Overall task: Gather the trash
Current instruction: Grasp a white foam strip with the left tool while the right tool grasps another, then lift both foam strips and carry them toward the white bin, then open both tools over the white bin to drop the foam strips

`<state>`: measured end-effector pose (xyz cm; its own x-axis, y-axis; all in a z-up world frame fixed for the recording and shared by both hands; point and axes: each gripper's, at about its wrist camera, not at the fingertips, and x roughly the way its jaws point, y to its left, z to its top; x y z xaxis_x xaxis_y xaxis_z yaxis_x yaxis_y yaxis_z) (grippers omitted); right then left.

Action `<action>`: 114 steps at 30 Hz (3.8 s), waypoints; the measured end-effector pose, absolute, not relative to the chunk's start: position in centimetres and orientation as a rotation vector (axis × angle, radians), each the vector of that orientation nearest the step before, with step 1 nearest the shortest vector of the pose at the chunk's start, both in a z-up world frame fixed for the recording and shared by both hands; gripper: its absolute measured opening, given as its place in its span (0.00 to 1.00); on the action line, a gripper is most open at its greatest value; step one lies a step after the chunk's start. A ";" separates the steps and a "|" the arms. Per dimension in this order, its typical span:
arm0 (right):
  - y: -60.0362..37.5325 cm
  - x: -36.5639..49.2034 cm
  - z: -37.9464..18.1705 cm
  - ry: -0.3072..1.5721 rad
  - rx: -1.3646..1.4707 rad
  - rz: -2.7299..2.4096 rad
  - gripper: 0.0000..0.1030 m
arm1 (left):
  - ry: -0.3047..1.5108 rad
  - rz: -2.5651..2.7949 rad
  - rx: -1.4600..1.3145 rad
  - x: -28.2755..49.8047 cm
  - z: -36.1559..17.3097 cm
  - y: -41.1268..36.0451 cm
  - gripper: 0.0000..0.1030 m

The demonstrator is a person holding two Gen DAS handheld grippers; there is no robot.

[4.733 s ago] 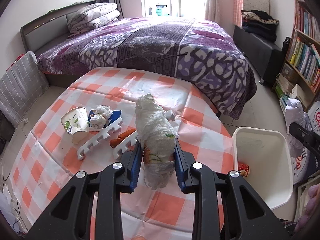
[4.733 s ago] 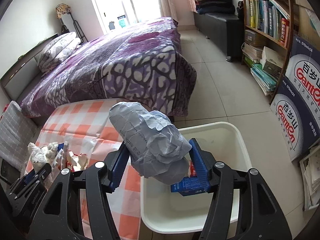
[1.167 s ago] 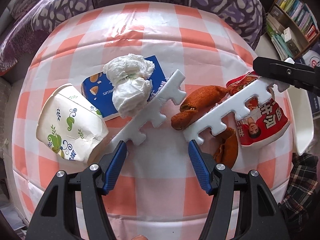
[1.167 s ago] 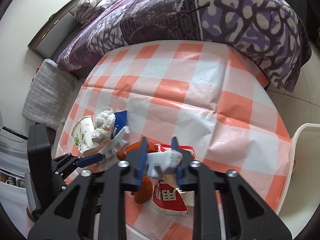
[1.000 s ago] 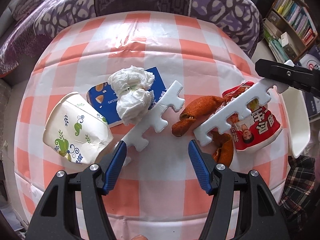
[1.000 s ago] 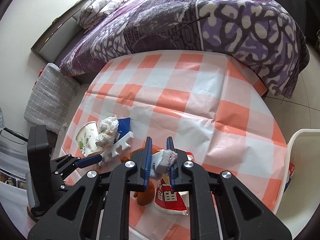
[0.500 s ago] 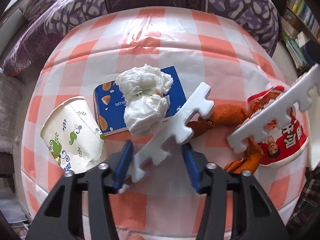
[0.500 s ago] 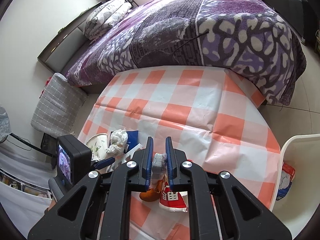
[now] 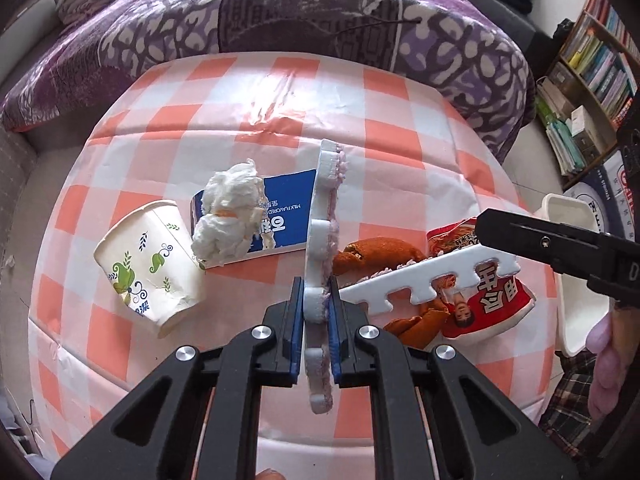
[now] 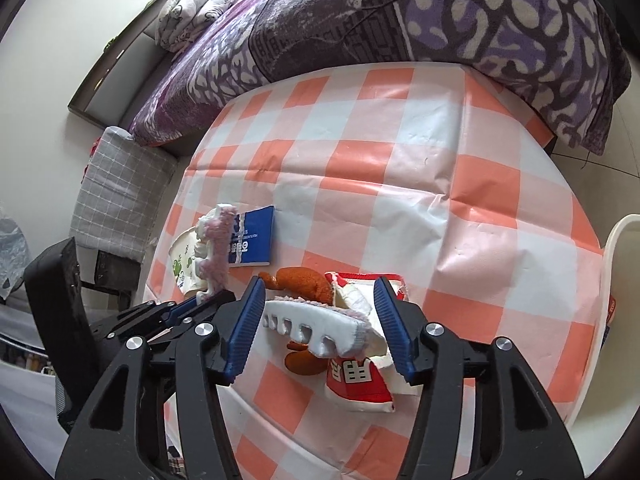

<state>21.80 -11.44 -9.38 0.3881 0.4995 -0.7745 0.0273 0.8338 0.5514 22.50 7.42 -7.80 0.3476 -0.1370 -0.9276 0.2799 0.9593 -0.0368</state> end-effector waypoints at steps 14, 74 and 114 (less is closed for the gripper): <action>-4.1 19.6 -5.7 0.954 -0.160 0.449 0.57 | 1.164 -0.194 0.051 21.3 -5.5 11.9 0.10; -17.0 14.9 1.1 0.805 0.194 0.199 0.09 | 0.979 -0.199 -0.084 17.5 0.5 3.5 0.11; -39.8 5.6 2.8 0.680 0.445 -0.319 0.81 | 1.081 -0.650 0.030 9.4 -2.9 -21.4 0.11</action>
<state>5.60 -39.77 2.82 0.7352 -0.1384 -0.6636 0.4222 0.8594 0.2885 9.43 -21.41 -2.94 0.3049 -0.4764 -0.8247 0.5051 0.8150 -0.2840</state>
